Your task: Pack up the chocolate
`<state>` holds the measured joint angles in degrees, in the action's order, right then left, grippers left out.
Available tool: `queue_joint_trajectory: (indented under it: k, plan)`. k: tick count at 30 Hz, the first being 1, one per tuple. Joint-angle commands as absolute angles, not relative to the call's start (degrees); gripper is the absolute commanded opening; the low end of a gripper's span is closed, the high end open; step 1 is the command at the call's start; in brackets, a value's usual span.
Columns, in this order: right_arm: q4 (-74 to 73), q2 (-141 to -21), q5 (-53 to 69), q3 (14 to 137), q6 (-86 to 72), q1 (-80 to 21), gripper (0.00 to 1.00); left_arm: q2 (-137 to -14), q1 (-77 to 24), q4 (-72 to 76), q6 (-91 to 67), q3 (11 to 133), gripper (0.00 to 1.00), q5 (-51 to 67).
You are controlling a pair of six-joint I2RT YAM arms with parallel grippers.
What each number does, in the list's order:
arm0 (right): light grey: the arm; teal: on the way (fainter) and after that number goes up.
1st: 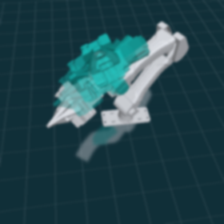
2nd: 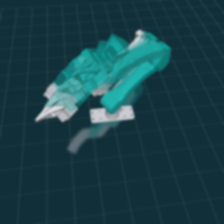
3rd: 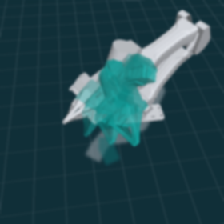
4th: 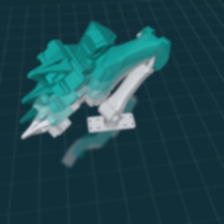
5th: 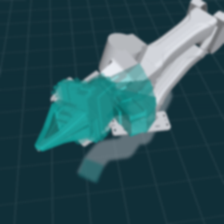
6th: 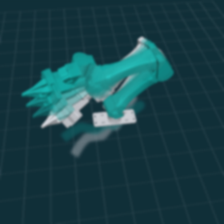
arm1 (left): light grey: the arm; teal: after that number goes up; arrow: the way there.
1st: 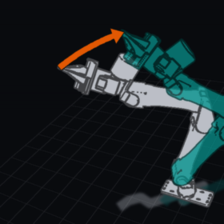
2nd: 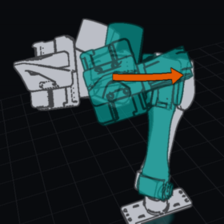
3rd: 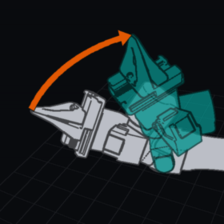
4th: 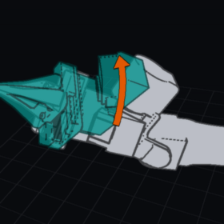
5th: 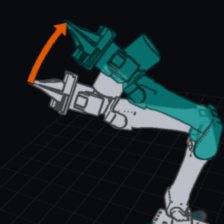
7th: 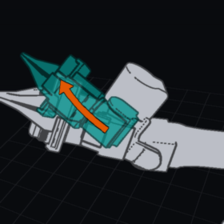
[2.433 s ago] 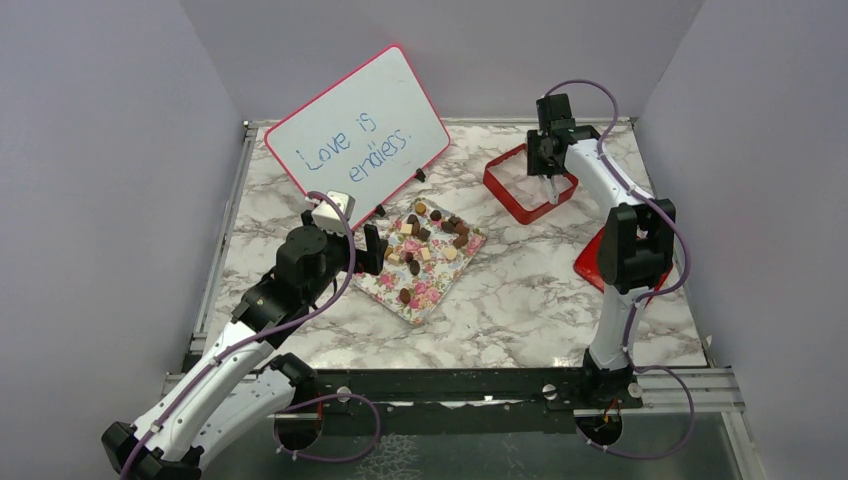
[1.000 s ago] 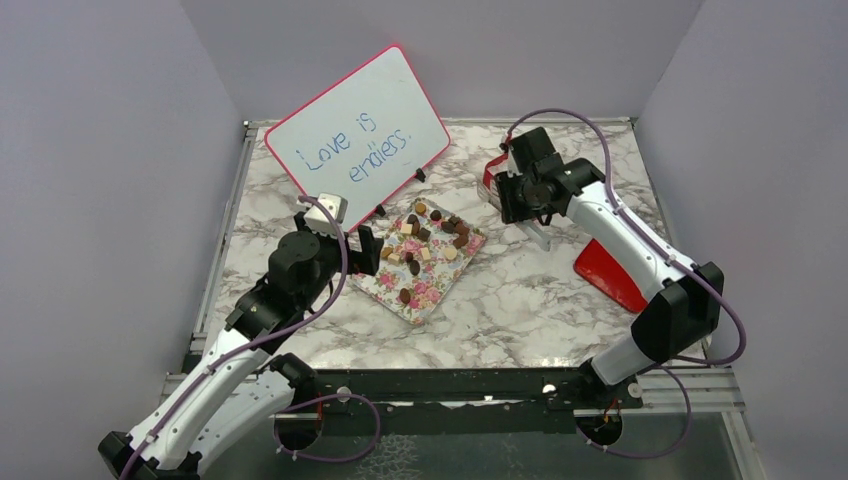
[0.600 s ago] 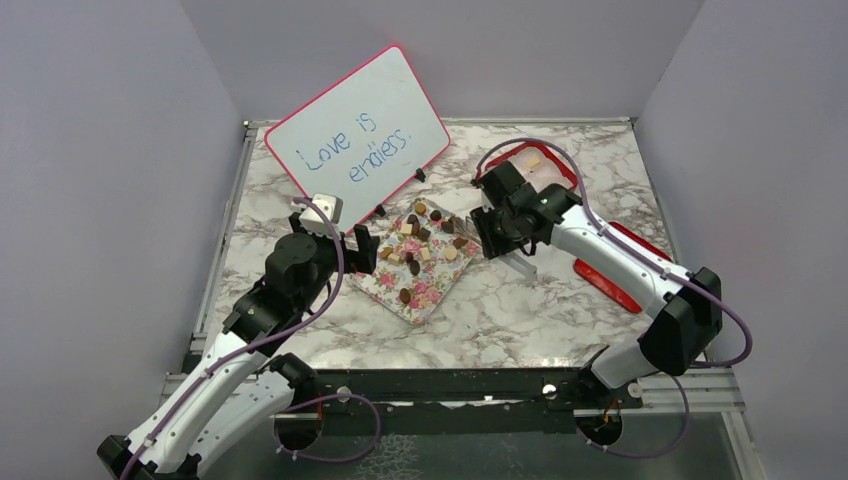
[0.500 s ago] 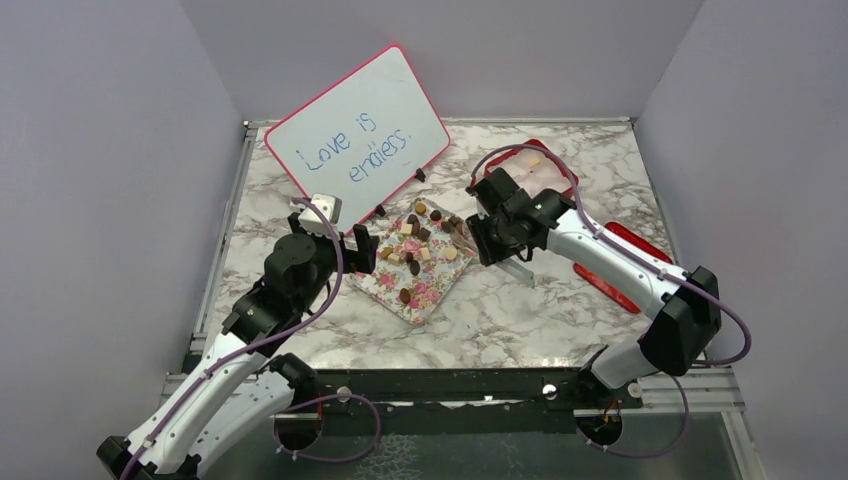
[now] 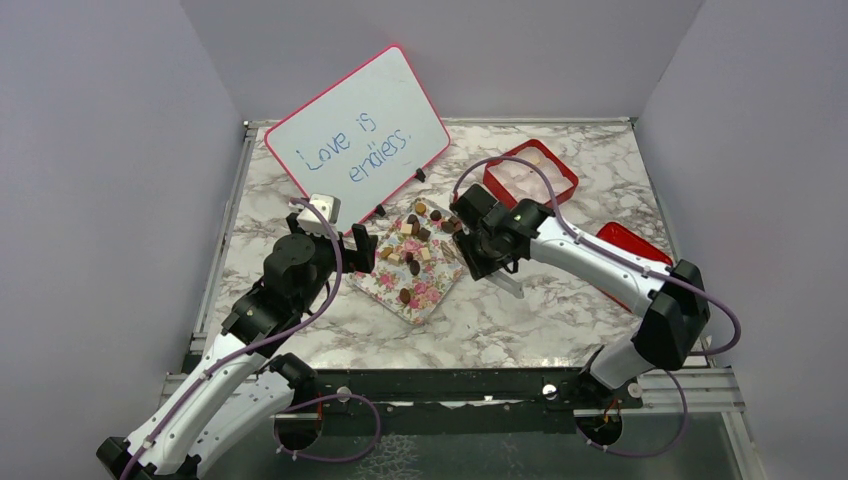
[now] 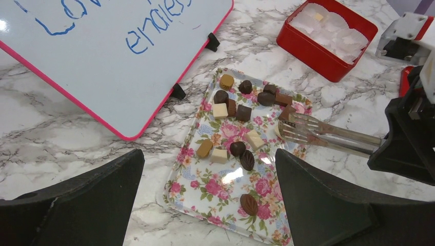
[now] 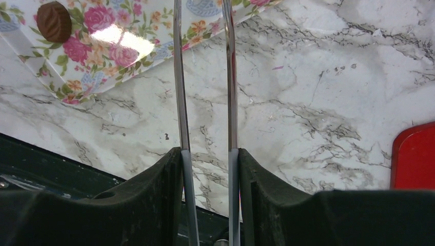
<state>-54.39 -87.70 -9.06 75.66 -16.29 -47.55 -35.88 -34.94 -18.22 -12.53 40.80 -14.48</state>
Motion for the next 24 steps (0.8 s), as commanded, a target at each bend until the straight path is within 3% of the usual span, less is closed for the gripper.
queue_joint_trajectory:
  k: [1,24]
  plan:
    - [-56.37,-89.4,-12.05,77.5,-17.67,-49.05,0.44,-35.0,-34.89,-17.93,-11.91,40.51,0.99,-15.56]
    - [-55.9,-94.07,-14.62,78.84,-17.94,-50.45,0.44,-34.71,-34.89,-17.93,-11.93,40.43,0.99,-15.47]
